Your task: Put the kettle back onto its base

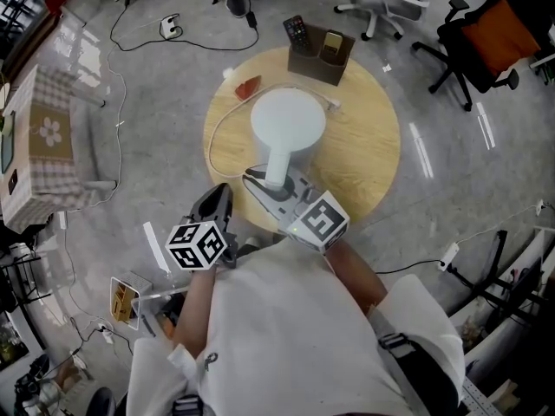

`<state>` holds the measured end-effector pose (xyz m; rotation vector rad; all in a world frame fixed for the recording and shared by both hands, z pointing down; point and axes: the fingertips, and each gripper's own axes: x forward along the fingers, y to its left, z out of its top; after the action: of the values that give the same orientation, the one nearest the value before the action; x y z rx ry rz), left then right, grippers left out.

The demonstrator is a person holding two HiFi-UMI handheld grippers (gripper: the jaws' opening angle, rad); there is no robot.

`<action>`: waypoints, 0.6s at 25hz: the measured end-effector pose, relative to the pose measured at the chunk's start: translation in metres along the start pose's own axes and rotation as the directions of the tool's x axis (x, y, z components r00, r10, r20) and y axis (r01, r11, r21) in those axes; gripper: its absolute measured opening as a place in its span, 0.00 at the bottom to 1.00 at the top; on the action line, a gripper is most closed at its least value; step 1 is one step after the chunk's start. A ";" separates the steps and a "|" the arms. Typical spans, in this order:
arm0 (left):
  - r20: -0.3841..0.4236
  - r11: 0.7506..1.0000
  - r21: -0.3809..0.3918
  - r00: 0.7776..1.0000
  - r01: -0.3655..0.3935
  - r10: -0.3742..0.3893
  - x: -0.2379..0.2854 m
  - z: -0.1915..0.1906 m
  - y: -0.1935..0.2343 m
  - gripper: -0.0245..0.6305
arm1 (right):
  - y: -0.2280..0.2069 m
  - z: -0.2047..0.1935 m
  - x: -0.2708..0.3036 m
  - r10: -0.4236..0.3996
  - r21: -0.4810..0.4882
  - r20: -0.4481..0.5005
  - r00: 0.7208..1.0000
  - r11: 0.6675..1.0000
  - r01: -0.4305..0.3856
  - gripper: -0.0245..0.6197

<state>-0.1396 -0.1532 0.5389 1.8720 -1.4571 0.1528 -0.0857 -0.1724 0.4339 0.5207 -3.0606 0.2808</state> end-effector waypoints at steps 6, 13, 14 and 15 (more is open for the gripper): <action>-0.007 1.000 0.003 1.000 -0.008 0.008 -0.001 0.000 0.005 0.09 | 0.002 -0.004 0.004 0.008 -0.027 -0.004 1.000 1.000 -0.008 0.11; -0.007 1.000 0.013 1.000 -0.004 0.004 0.004 0.004 0.005 0.09 | 0.002 -0.018 -0.001 -0.011 -0.064 -0.032 0.999 0.998 0.009 0.11; -0.008 1.000 0.016 1.000 -0.002 0.002 0.004 0.004 0.004 0.09 | 0.000 -0.017 -0.003 -0.018 -0.053 -0.029 0.999 0.998 0.017 0.11; -0.009 1.000 0.020 1.000 0.000 0.001 0.005 0.005 0.003 0.09 | -0.002 -0.015 -0.004 -0.025 -0.044 -0.024 0.999 0.999 0.024 0.11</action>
<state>-0.1422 -0.1603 0.5396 1.8844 -1.4550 0.1759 -0.0813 -0.1703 0.4492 0.5480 -3.0265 0.2175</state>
